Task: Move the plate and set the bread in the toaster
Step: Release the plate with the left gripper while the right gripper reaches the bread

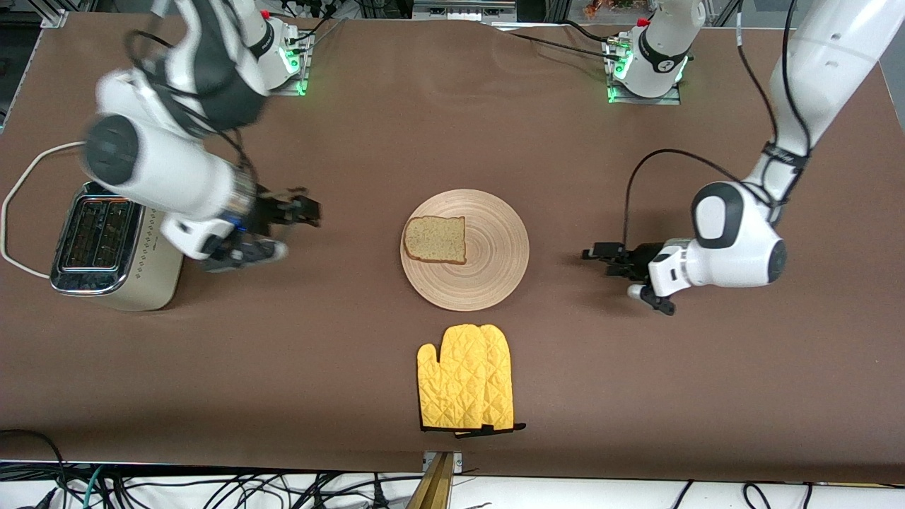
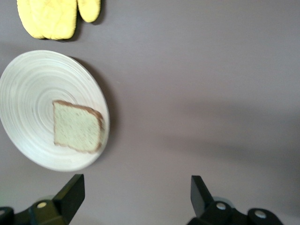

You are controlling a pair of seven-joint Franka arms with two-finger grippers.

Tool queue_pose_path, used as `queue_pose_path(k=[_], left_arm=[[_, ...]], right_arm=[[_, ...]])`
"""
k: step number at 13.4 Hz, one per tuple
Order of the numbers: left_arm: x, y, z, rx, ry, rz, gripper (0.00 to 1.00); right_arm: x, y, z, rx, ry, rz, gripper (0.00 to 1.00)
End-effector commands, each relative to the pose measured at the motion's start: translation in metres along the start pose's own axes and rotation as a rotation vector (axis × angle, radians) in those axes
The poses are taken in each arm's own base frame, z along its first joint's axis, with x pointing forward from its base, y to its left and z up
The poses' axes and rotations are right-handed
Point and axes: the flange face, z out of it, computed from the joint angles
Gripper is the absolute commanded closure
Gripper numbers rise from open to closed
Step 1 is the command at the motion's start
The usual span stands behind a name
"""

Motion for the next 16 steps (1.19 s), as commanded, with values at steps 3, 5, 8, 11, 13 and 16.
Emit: queue_pose_path(k=[3, 5, 8, 11, 13, 16], left_arm=[[-0.023, 0.050, -0.124, 0.335, -0.059, 0.013, 0.00], [-0.038, 0.089, -0.181, 0.475, -0.027, -0.011, 0.00], [-0.054, 0.125, -0.243, 0.553, -0.009, -0.040, 0.00], [-0.073, 0.151, -0.279, 0.636, 0.062, -0.100, 0.00], [-0.082, 0.155, -0.290, 0.642, 0.111, -0.182, 0.00], [-0.088, 0.163, -0.283, 0.628, 0.129, -0.250, 0.00]], right_arm=[[0.006, -0.096, 0.116, 0.000, 0.047, 0.071, 0.00], [-0.007, -0.111, 0.154, -0.014, 0.041, 0.074, 0.00], [-0.016, -0.102, 0.178, -0.027, 0.036, 0.079, 0.00], [-0.020, -0.092, 0.198, -0.033, 0.044, 0.094, 0.02], [-0.026, -0.086, 0.210, -0.045, 0.027, 0.102, 0.07], [-0.031, -0.082, 0.218, -0.055, 0.011, 0.105, 0.25]])
